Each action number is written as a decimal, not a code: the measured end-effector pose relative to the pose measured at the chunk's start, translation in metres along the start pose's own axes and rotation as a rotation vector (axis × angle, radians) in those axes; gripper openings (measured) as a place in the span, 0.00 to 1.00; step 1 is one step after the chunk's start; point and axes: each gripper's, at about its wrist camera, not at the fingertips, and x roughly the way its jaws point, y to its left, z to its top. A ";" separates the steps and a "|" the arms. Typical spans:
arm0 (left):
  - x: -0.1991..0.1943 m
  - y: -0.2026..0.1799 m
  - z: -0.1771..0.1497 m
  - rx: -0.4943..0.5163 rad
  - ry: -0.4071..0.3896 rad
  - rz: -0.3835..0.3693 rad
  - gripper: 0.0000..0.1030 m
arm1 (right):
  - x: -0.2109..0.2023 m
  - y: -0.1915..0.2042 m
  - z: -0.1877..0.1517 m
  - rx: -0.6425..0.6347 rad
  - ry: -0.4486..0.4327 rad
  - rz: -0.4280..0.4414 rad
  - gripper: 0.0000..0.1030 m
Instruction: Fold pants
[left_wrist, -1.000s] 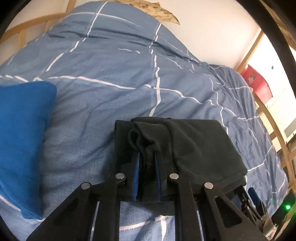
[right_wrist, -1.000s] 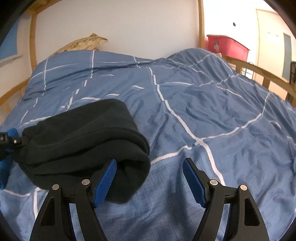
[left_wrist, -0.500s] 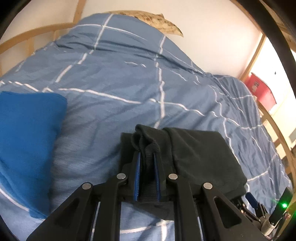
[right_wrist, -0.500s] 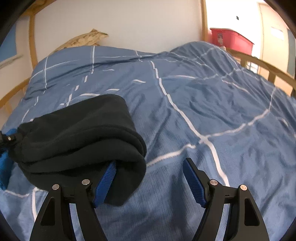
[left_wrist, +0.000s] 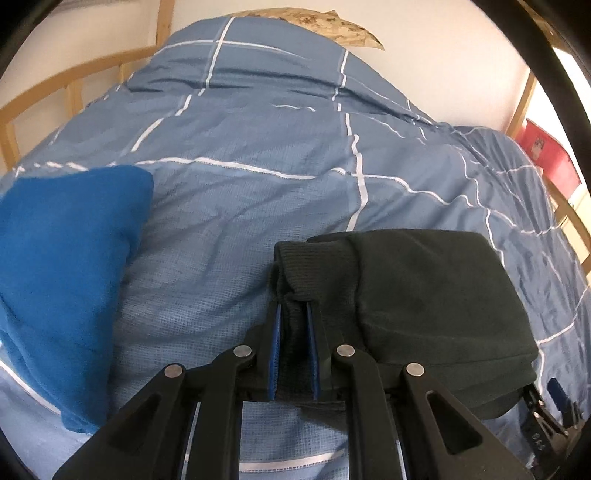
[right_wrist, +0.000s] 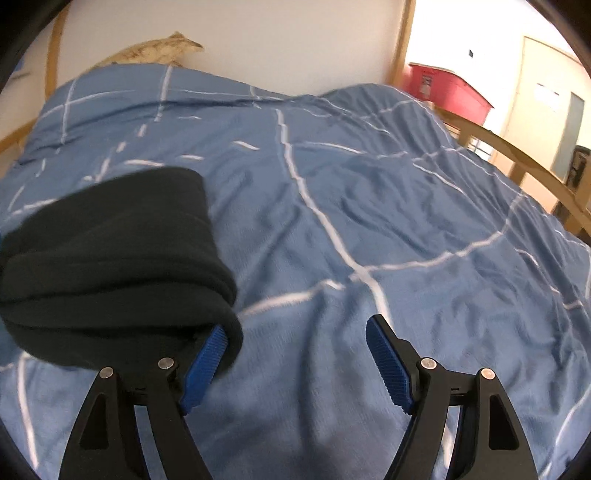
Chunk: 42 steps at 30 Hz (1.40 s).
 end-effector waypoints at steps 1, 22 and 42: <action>-0.002 -0.001 0.000 0.007 -0.002 0.008 0.14 | -0.001 -0.003 -0.001 0.008 0.015 0.017 0.74; -0.050 0.001 0.037 0.003 0.069 -0.083 0.71 | -0.021 0.002 0.071 -0.036 -0.006 0.315 0.80; 0.041 0.010 0.034 -0.062 0.368 -0.153 0.77 | 0.081 0.045 0.100 -0.081 0.324 0.359 0.80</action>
